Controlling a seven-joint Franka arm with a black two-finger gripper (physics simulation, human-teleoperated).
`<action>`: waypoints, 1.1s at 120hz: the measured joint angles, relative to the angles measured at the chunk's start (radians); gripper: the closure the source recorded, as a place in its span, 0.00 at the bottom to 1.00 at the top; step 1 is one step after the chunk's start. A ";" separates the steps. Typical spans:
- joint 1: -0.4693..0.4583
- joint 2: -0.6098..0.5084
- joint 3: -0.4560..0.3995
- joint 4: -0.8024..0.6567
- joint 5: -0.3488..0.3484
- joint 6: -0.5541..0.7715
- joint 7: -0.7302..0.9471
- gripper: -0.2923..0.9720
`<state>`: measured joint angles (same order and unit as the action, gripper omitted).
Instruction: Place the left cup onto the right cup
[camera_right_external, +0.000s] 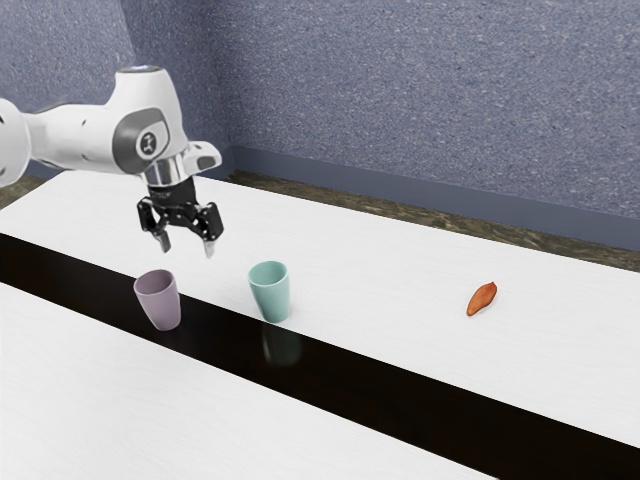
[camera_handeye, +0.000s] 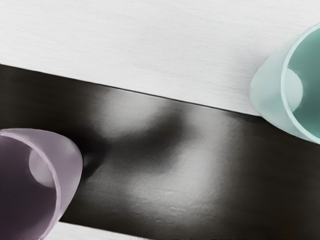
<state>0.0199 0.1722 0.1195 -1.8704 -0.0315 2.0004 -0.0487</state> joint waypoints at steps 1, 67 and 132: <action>0.000 -0.001 0.001 -0.002 0.000 0.002 0.000 0.25; 0.049 0.064 0.029 -0.009 0.002 0.061 0.000 0.25; 0.065 0.135 0.029 -0.014 -0.043 0.089 -0.023 0.25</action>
<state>0.0845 0.3071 0.1488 -1.8845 -0.0747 2.0897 -0.0713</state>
